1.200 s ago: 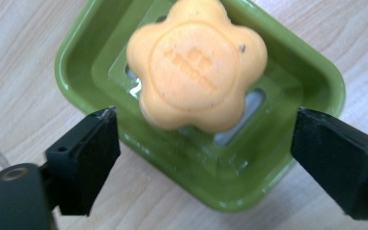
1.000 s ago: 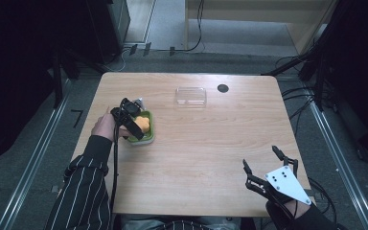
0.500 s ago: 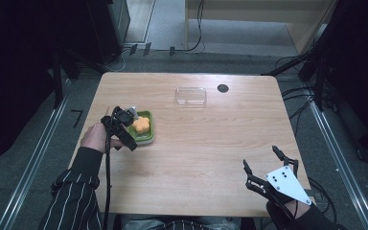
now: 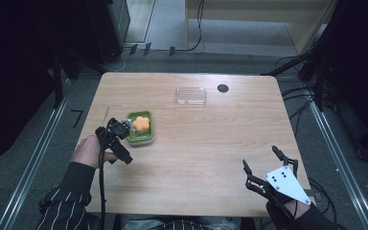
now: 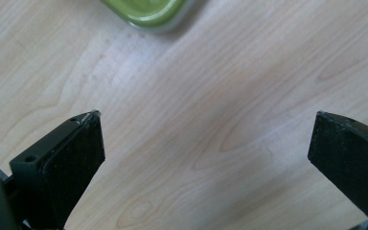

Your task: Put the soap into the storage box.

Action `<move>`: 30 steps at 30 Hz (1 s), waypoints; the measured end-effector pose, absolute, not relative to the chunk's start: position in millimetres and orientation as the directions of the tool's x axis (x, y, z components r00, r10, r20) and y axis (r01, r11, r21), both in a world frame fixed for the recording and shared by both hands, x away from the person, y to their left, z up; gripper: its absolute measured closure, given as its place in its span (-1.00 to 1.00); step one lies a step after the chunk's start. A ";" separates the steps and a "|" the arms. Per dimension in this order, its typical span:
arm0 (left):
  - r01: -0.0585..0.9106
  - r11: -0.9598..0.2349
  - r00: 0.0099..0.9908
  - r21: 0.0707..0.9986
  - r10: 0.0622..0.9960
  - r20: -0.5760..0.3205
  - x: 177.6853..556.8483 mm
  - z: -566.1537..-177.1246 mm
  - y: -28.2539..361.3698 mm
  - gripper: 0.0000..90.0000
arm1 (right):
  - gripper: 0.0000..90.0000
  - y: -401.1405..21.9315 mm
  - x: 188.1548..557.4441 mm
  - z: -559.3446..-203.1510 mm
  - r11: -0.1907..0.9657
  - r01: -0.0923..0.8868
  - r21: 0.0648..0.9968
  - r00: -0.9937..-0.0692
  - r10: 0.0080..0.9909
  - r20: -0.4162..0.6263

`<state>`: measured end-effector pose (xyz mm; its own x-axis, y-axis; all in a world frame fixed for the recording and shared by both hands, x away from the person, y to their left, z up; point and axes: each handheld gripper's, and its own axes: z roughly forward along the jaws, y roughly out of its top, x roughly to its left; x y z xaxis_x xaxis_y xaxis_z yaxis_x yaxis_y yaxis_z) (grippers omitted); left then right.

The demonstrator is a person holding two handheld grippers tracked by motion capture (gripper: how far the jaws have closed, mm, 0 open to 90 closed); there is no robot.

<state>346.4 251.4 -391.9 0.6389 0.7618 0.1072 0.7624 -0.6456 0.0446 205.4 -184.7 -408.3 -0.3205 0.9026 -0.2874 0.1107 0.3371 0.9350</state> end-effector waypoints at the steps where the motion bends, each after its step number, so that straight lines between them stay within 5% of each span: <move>1: 0.763 -0.645 0.638 0.040 0.762 0.113 341.8 -393.8 251.5 -1.00 | -0.70 -184.7 205.3 -408.2 0.339 0.110 0.934 -0.322 0.901 -0.289; 30: 0.741 -0.671 0.671 -0.031 0.737 0.077 283.5 -423.6 246.1 -1.00 | -0.70 -185.4 204.5 -408.3 0.331 0.110 0.937 -0.316 0.905 -0.283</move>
